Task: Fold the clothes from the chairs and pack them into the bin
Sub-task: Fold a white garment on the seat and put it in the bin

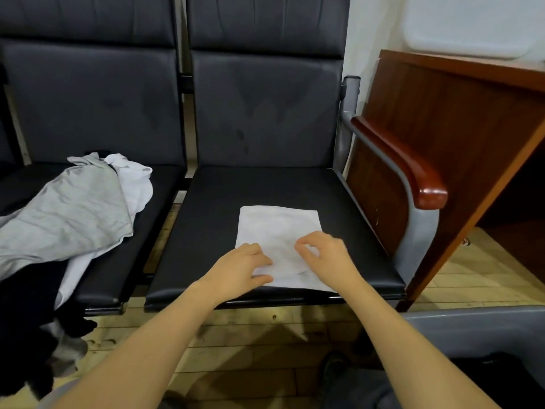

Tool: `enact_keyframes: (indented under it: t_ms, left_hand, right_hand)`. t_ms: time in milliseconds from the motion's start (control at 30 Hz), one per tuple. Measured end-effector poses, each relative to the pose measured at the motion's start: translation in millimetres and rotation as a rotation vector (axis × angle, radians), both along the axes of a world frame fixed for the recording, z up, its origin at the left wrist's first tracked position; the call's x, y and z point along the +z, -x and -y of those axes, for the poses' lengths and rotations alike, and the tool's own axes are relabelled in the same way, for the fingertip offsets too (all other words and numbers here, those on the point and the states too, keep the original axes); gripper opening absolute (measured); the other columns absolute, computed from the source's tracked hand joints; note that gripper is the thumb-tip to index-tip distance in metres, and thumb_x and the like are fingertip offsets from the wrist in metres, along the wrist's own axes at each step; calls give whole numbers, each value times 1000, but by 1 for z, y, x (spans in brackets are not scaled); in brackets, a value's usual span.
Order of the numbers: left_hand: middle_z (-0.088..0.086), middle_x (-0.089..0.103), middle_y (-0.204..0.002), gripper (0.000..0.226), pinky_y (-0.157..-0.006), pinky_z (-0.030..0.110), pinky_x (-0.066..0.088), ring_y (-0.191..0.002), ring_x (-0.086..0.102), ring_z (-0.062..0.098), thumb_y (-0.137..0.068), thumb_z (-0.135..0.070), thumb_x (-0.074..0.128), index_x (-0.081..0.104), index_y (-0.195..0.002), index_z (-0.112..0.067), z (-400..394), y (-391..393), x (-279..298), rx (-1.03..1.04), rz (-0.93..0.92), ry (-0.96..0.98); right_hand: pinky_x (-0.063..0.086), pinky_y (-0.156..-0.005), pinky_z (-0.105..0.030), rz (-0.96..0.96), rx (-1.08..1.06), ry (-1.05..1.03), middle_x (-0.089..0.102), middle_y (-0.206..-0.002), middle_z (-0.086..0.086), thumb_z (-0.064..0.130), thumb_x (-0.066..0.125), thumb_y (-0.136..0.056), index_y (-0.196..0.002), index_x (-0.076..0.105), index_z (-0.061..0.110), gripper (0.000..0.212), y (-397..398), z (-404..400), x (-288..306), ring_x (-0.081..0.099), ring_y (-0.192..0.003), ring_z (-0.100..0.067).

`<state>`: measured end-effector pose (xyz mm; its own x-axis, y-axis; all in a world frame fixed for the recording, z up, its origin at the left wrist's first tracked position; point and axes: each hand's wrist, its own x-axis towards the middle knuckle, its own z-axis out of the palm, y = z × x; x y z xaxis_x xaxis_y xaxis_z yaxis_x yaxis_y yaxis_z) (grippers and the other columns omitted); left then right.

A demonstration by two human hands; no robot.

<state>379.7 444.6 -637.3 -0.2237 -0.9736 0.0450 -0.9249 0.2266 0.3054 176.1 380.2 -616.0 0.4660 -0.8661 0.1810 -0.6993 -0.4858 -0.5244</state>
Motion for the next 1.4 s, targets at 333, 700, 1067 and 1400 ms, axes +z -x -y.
enact_keyframes:
  t_ms: [333,700,1067,1400]
  left_hand:
    - [-3,58,-105,28,-79,22,42,-96,52,13,-94,-30,56,67,-117,-18,-18,-19,-8,1,-44,157]
    - [-6,65,-100,18,-80,28,50,-92,57,11,-89,-27,63,72,-102,-19,-27,-22,-14,118,-175,287]
    - [-11,58,-105,22,-83,26,46,-97,51,9,-89,-37,60,70,-103,-24,-27,-16,-7,171,-139,171]
    - [-10,60,-106,20,-89,35,44,-98,53,12,-89,-36,62,69,-102,-23,-22,-14,-10,182,-134,192]
  right_hand:
    - [-14,-114,-34,-466,177,-80,-2,-158,16,73,3,-82,-152,6,33,80,37,-3,-34,-6,-145,-5]
    - [12,-87,-25,-112,-54,-2,51,-100,23,36,57,-93,-104,68,33,16,37,-12,-24,45,-102,-3]
    - [36,-103,-46,72,-169,-207,62,-104,15,34,62,-90,-87,65,34,4,38,-13,-22,56,-100,-10]
    - [29,-99,-39,134,-192,29,65,-99,14,28,59,-93,-95,72,27,13,40,-18,-14,56,-96,-7]
